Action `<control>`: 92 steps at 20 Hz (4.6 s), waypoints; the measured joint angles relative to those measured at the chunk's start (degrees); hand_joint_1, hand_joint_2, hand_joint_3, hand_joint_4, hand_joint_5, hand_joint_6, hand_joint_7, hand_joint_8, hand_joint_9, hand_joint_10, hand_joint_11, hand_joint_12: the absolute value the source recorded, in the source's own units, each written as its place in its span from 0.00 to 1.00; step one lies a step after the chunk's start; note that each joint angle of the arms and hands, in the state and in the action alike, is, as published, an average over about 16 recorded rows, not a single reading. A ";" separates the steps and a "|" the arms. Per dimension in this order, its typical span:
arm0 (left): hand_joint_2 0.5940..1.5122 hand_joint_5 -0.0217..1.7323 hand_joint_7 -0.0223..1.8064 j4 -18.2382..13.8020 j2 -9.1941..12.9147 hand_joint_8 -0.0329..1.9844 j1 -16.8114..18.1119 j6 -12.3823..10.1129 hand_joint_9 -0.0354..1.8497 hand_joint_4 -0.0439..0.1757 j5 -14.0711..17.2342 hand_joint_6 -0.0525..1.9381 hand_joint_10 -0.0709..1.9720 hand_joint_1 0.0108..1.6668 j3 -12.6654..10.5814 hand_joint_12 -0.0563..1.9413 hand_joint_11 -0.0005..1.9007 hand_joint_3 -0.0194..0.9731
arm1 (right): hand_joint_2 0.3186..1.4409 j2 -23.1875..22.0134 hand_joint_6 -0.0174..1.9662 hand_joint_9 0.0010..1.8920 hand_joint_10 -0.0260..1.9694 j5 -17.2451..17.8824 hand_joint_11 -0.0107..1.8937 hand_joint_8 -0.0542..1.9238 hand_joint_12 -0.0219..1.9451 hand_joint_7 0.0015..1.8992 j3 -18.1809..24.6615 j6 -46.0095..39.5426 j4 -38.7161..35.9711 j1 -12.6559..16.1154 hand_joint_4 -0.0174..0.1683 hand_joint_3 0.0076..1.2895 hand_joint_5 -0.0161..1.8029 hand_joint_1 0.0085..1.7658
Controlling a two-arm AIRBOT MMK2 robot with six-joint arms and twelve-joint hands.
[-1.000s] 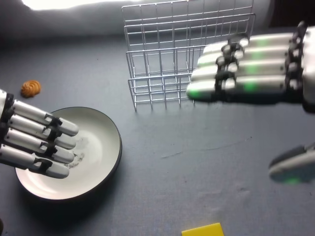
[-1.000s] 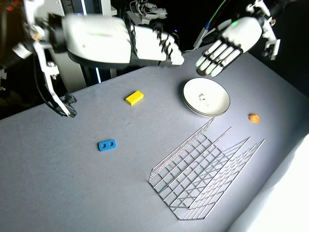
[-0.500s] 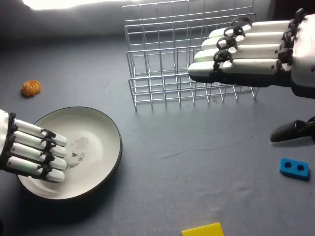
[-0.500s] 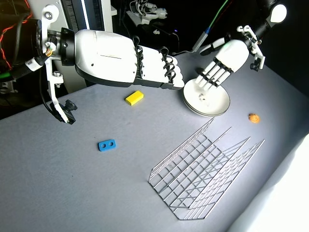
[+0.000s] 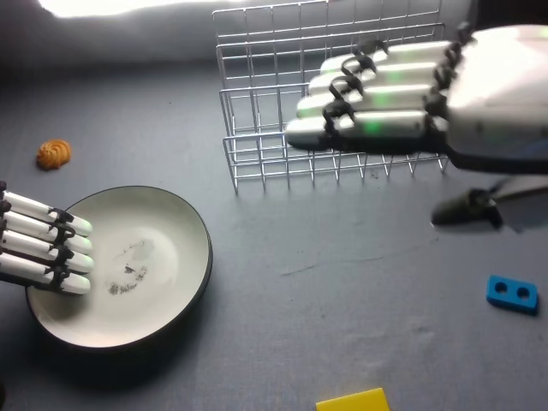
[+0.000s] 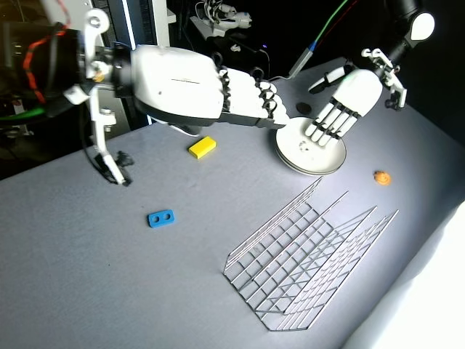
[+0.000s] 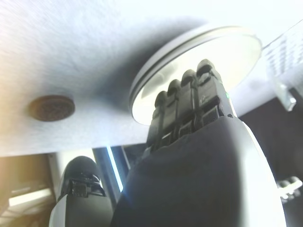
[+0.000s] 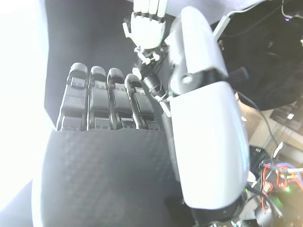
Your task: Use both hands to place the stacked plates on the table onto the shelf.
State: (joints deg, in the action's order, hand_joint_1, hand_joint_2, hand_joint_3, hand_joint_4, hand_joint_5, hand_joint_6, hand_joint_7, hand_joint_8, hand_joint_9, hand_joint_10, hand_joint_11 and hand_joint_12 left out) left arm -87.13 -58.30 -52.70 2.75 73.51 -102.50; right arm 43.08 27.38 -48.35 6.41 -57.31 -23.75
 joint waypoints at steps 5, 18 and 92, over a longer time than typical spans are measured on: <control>0.53 0.03 0.03 -0.56 -0.67 0.02 -0.31 0.04 0.03 0.19 0.78 0.03 0.04 0.00 -2.14 0.03 0.01 0.05 | 0.64 3.70 0.02 0.01 0.02 -3.15 0.02 0.03 0.00 0.01 -1.36 1.56 0.26 0.93 0.10 0.01 0.02 0.72; 0.53 0.03 0.02 -1.80 -1.71 0.01 -1.39 1.27 0.03 0.19 1.06 0.02 0.03 0.00 -2.28 0.03 0.01 0.04 | 0.60 9.48 0.02 0.01 0.02 -7.79 0.02 0.03 0.00 0.01 -3.09 4.77 0.39 1.75 0.10 0.01 0.02 0.72; 0.56 0.03 0.02 2.55 2.32 0.02 14.50 -11.26 0.03 0.21 0.32 0.04 0.04 0.00 -3.89 0.03 0.01 0.04 | 0.59 36.89 0.48 0.66 0.17 -13.66 0.48 0.45 0.59 0.57 -15.87 17.13 3.35 5.54 0.13 0.01 0.52 0.68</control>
State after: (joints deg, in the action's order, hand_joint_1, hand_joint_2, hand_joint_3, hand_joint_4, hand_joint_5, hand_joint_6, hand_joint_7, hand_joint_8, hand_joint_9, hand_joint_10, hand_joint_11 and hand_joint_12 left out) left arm -84.58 -55.98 -38.20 -8.51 73.83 -106.39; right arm 79.97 13.72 -64.21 23.54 -53.97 -18.21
